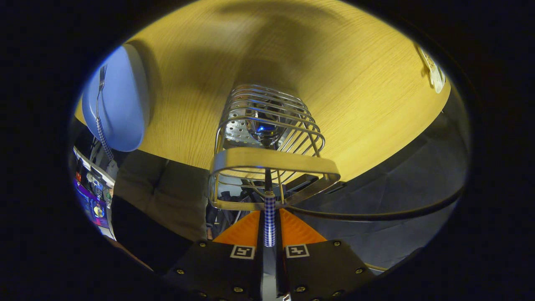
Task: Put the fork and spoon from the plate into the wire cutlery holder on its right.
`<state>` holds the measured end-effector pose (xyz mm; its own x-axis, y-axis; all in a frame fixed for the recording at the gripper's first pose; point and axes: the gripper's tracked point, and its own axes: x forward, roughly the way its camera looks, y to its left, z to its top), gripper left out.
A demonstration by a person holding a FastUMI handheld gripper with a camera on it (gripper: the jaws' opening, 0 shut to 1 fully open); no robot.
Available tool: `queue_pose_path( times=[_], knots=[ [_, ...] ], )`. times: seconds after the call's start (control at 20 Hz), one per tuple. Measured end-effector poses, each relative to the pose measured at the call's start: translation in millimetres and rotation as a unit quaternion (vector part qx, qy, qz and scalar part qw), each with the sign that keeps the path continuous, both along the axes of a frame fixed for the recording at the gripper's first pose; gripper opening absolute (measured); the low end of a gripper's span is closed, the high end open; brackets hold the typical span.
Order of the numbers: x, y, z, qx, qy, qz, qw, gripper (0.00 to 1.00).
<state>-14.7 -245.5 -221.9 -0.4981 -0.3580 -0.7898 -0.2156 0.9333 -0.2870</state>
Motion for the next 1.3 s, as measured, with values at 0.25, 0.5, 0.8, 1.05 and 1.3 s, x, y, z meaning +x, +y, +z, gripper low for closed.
queue_pose_path(
  times=[0.25,0.5,0.8,1.05,1.3],
  knots=[
    [-3,-1,13,0.009,-0.013,-0.007,1.0,0.17],
    [-26,-5,46,0.022,-0.067,-0.027,0.997,0.39],
    [-83,-8,52,0.062,-0.157,-0.097,0.981,0.95],
    [-104,11,38,0.094,-0.233,-0.115,0.961,0.97],
    [-107,27,33,0.034,-0.316,-0.052,0.947,0.97]
  ],
)
